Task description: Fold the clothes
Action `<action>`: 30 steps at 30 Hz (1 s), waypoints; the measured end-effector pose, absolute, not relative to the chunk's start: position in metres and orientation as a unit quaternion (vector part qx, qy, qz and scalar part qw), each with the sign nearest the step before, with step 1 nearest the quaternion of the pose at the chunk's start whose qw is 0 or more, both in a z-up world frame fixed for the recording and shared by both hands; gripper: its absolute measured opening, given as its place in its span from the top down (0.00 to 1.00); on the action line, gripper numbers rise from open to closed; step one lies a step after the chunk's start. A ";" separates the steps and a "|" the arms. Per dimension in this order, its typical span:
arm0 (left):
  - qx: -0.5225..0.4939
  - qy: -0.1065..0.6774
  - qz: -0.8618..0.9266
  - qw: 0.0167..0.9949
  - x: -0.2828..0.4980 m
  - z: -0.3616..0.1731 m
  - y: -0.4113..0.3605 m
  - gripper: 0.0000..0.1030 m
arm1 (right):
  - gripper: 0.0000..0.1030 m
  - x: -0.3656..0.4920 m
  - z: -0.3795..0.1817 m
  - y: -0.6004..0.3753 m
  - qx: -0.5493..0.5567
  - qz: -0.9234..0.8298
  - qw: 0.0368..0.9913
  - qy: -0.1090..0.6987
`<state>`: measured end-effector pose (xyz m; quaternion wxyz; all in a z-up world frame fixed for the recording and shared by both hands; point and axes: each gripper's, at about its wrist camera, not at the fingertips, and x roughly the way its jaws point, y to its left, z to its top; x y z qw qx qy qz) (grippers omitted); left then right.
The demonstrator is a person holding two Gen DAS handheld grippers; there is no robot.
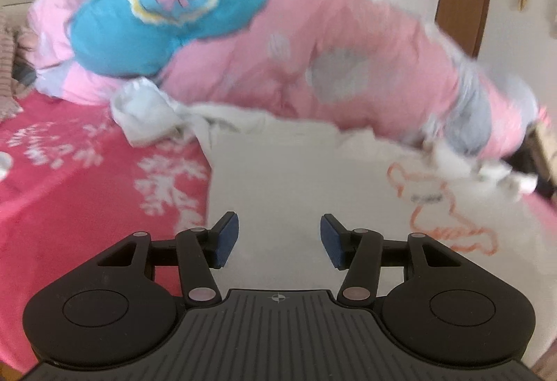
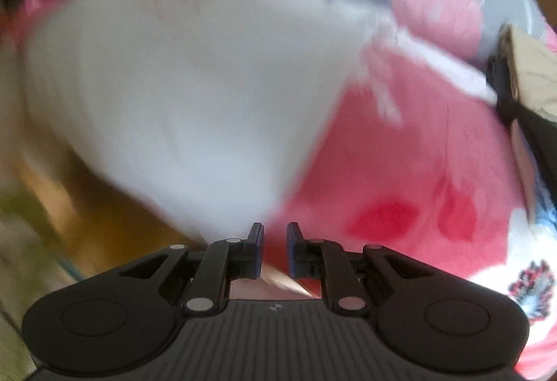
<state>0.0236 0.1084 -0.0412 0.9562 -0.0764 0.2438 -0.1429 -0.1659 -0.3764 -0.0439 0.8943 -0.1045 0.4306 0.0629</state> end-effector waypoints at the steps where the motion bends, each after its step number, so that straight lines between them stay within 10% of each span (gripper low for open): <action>1: -0.080 0.238 -0.143 0.957 0.017 -0.037 0.113 0.49 | 0.85 -0.167 -0.032 -0.371 -0.078 0.077 0.907 0.408; 30: -0.066 0.451 -0.201 0.867 -0.040 -0.145 0.133 0.68 | 0.84 -0.058 -0.054 -0.314 0.041 0.173 0.921 0.346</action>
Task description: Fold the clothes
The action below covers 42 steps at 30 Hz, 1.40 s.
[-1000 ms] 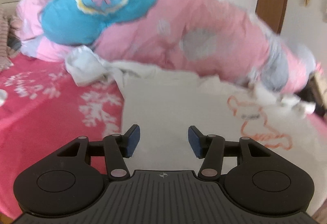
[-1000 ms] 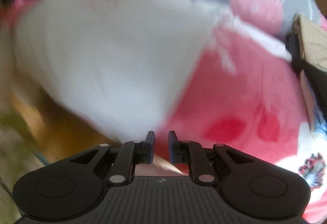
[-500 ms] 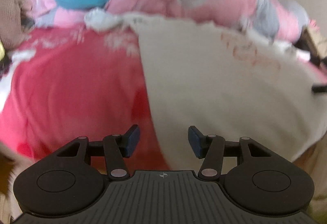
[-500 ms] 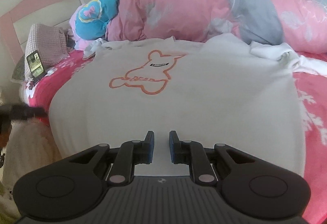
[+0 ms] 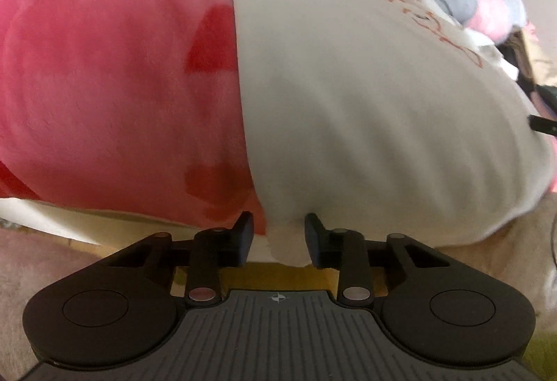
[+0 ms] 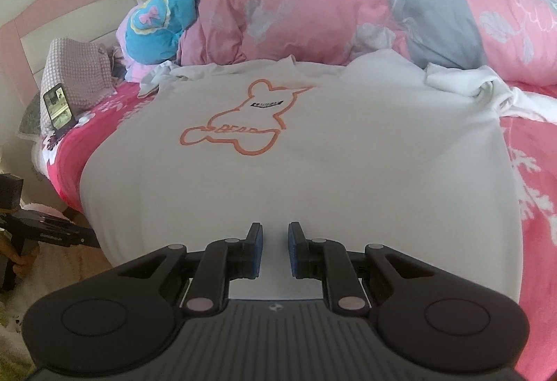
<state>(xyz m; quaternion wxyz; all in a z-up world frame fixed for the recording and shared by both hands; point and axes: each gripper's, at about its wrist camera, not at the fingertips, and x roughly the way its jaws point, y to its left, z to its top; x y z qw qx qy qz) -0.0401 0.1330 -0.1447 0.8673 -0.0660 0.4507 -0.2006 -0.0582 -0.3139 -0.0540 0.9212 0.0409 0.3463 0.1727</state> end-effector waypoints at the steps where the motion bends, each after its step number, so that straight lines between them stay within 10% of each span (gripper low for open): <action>1: -0.067 0.451 -0.207 0.865 -0.041 -0.145 0.135 0.67 | 0.84 -0.058 -0.054 -0.314 0.039 0.173 0.921 0.346; 5: -0.074 0.449 -0.223 0.862 -0.041 -0.148 0.139 0.71 | 0.84 -0.055 -0.055 -0.315 0.037 0.177 0.919 0.350; 7: -0.072 0.445 -0.226 0.864 -0.042 -0.148 0.137 0.92 | 0.84 -0.053 -0.056 -0.315 0.039 0.178 0.918 0.351; 19: -0.017 0.501 -0.147 0.853 -0.023 -0.151 0.117 0.94 | 0.84 -0.054 -0.061 -0.320 0.046 0.167 0.923 0.345; 42: -0.093 0.324 -0.151 0.929 -0.026 -0.012 0.121 0.59 | 0.78 -0.080 0.002 -0.298 0.026 0.106 0.951 0.288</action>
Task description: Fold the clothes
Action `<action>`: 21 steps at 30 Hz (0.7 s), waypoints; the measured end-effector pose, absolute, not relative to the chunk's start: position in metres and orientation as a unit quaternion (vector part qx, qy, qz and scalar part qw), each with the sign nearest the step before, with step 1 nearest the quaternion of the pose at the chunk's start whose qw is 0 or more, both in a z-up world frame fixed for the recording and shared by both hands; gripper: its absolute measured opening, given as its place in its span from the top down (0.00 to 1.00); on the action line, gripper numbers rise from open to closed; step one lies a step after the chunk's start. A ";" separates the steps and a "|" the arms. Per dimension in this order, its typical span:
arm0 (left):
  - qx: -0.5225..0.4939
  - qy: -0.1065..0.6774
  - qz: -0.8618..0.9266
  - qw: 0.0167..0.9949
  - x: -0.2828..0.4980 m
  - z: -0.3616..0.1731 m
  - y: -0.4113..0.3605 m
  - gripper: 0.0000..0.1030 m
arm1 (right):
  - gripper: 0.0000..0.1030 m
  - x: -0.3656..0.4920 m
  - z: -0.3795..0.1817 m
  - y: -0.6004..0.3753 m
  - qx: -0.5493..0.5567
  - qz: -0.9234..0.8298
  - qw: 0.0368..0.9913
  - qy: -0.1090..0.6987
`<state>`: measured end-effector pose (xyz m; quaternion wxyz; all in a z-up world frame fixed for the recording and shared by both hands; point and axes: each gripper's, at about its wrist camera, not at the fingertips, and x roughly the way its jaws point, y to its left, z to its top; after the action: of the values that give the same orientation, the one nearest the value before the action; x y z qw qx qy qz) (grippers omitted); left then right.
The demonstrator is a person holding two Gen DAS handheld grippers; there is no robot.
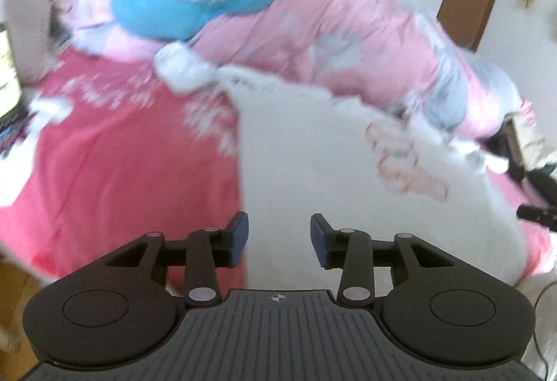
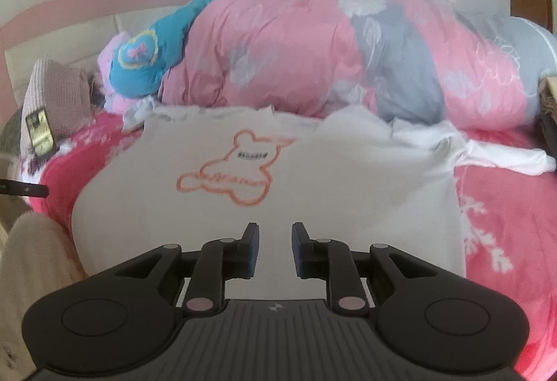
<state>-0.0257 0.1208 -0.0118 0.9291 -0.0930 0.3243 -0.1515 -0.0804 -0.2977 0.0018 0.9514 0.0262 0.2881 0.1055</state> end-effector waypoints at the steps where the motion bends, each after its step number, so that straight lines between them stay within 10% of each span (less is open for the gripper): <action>1: -0.095 0.325 -0.156 0.928 -0.013 -0.012 0.114 0.58 | 0.78 -0.076 0.004 -0.299 0.034 0.108 0.951 0.287; 21: -0.142 0.309 -0.159 0.927 0.247 -0.057 0.029 0.57 | 0.78 0.265 0.009 -0.237 0.066 0.163 0.920 0.350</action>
<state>0.2466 0.0286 -0.0574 0.9270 -0.1422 0.3086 -0.1590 0.2651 -0.2366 0.0094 0.9199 0.0660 0.3504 0.1630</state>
